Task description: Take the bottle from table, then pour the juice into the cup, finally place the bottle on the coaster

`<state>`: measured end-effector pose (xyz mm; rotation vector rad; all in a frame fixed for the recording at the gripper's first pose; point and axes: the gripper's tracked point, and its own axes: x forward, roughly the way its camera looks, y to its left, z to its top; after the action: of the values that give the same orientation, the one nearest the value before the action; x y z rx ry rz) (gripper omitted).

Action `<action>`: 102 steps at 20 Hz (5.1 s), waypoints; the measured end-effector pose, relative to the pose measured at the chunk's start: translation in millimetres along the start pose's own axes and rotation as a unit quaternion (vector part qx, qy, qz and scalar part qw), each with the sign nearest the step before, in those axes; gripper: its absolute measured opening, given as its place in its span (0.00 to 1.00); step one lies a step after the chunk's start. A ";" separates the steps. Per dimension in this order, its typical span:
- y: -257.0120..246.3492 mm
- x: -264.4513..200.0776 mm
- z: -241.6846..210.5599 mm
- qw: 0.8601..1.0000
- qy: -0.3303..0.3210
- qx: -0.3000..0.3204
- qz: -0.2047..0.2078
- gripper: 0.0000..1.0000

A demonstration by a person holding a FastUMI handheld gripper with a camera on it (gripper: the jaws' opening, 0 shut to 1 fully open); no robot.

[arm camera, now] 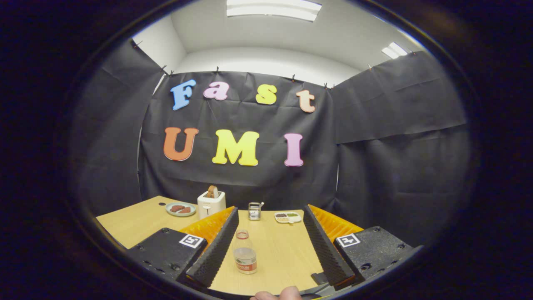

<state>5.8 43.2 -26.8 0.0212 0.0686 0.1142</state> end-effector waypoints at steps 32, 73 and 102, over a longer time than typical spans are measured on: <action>50.4 90.5 -254.3 0.977 0.200 0.044 0.057 1.00; 118.3 100.5 -174.5 0.949 0.117 -0.278 0.093 0.74; 130.0 118.3 -179.8 0.731 0.030 -0.679 0.067 0.73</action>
<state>95.8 189.0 -210.9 -1.4723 0.0353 0.2905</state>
